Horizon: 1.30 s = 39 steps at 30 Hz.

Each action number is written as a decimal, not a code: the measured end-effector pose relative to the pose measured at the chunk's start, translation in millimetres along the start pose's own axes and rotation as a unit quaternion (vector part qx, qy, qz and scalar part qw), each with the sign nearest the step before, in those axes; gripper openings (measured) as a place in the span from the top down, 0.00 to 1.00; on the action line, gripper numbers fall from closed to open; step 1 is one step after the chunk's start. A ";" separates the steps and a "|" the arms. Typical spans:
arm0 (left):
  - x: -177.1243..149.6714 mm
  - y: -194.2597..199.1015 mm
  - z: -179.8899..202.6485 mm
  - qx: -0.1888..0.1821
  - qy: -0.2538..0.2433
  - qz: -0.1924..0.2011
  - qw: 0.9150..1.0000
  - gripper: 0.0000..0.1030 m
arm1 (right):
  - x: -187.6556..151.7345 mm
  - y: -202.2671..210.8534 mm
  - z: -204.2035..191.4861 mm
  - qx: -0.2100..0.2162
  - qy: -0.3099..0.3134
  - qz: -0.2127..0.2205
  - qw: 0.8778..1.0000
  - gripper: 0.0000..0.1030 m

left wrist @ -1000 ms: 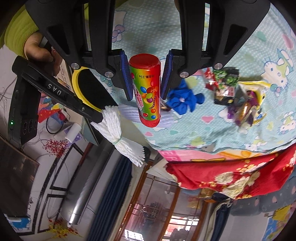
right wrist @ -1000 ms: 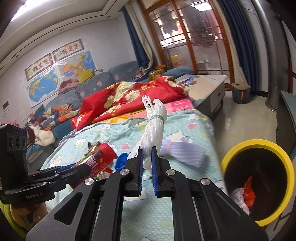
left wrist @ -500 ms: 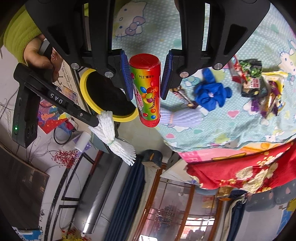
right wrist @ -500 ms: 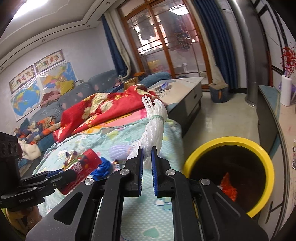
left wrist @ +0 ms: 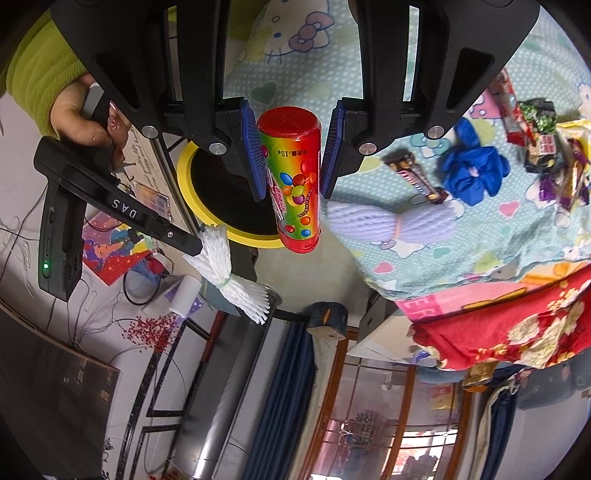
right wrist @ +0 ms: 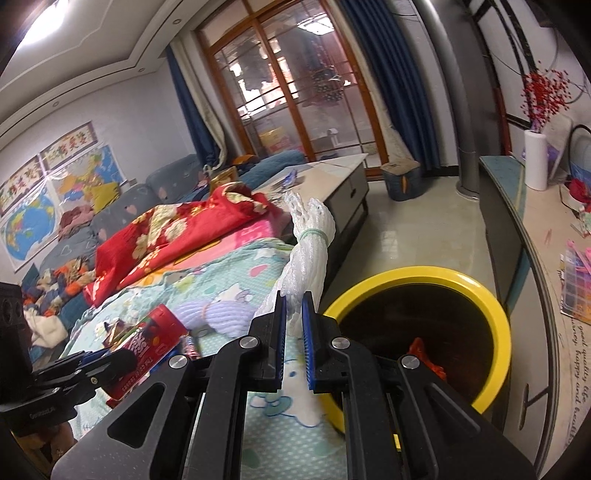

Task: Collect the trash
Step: 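Carry the tube and foam net to the yellow bin and release both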

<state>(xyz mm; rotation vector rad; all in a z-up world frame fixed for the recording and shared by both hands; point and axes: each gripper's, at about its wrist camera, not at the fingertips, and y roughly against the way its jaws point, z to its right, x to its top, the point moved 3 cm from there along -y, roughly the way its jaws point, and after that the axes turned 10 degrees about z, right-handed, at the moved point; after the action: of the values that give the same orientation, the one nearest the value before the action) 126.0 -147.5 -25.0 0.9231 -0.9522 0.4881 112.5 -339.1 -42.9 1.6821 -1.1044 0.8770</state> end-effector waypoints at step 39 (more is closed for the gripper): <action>-14.8 -98.3 62.2 -0.041 -0.019 -0.038 0.998 0.33 | -23.1 6.9 125.6 -0.122 -0.098 -0.058 0.986 0.60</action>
<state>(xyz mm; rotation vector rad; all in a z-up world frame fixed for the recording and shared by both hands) 158.8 -252.5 -65.8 0.8940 -0.9608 0.3646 107.7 -451.9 -103.1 1.6325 -1.1808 0.4878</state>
